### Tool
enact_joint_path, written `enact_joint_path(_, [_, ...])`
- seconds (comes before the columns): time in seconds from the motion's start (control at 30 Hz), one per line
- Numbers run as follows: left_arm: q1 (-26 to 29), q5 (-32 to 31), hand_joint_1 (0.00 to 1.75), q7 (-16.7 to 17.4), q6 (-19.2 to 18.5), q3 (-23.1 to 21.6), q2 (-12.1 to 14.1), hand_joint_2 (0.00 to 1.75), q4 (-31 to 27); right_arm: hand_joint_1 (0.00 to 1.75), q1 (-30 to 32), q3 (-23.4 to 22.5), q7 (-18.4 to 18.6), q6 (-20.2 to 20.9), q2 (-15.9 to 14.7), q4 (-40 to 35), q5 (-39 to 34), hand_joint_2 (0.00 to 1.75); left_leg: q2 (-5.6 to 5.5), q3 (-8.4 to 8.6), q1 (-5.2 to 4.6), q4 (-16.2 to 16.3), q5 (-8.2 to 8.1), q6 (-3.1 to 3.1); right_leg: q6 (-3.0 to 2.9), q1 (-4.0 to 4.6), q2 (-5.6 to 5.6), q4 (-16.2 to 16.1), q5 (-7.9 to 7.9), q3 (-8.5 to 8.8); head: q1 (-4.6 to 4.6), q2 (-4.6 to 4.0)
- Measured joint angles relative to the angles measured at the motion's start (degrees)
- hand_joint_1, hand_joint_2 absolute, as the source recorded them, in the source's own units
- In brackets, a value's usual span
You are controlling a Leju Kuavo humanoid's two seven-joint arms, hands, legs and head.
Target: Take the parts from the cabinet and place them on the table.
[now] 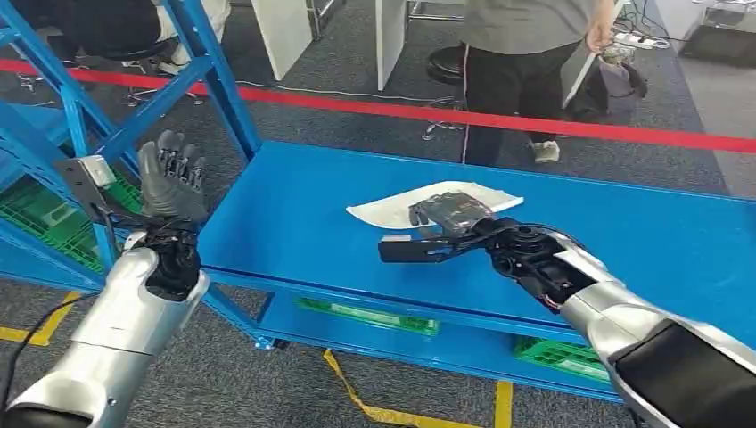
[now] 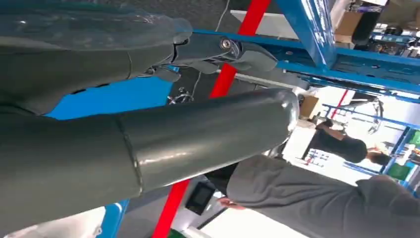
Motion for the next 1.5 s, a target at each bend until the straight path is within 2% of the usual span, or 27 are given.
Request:
enact_joint_path(0.17, [0.0, -0.1, 0.00, 0.0, 0.2, 0.0, 0.1, 0.00, 0.1, 1.75, -0.4, -2.0, 0.2, 0.5, 0.0, 0.0, -2.5, 1.75, 0.00, 0.01, 0.01, 0.0, 0.01, -0.02, 0.00, 0.00, 0.00, 0.0, 0.00, 0.02, 0.00, 0.00])
enact_joint_path(0.33, [0.8, -0.4, 0.00, 0.4, 1.0, 0.0, 0.4, 0.00, 0.1, 1.75, -2.3, -6.6, 0.0, 2.3, -0.5, -0.9, -13.7, 1.75, -0.01, 0.01, 0.01, 0.0, 0.02, -0.02, 0.00, -0.01, 0.00, 0.0, 0.00, 0.02, 0.00, 0.00])
enact_joint_path(0.57, [1.7, -1.1, 0.00, 1.4, 2.0, 0.1, 1.2, 0.00, -0.4, 1.75, -3.3, -13.2, 0.0, 4.3, -1.5, -4.0, -24.4, 1.75, -0.02, -0.01, 0.02, 0.0, 0.01, -0.02, 0.00, -0.03, -0.02, 0.0, 0.00, 0.02, 0.00, -0.02])
enact_joint_path(0.73, [2.9, -1.6, 0.00, 2.2, 2.3, 0.2, 1.8, 0.00, -1.6, 1.75, -2.0, -17.5, 3.5, 4.1, -2.6, -9.8, -37.0, 1.75, -0.03, 0.00, 0.04, 0.0, 0.01, -0.02, 0.00, -0.03, -0.03, 0.0, 0.00, 0.02, 0.02, 0.00])
enact_joint_path(0.83, [3.5, -2.2, 0.00, 2.4, 1.9, 0.7, 2.0, 0.00, -2.2, 1.75, 0.3, -19.8, 5.7, 3.5, -3.7, -15.9, -43.3, 1.75, -0.03, -0.01, 0.04, 0.0, 0.01, -0.02, 0.00, -0.02, -0.03, 0.0, -0.01, 0.02, 0.04, 0.00])
enact_joint_path(1.03, [4.4, -2.9, 0.00, 3.4, 1.9, 1.5, 2.7, 0.00, -3.8, 1.75, 4.1, -22.8, 8.0, 2.5, -5.4, -26.0, -47.0, 1.75, -0.03, -0.01, 0.03, 0.0, 0.01, -0.02, -0.01, -0.02, -0.03, 0.0, -0.01, 0.01, 0.02, -0.02])
enact_joint_path(1.5, [5.4, -3.8, 0.00, 5.8, 2.6, 1.7, 3.8, 0.00, -7.6, 1.75, 7.8, -26.1, 10.4, 1.9, -7.1, -40.2, -51.4, 1.75, -0.02, 0.00, 0.04, 0.0, 0.01, -0.02, -0.01, -0.02, -0.02, 0.0, -0.01, 0.01, 0.00, 0.00])
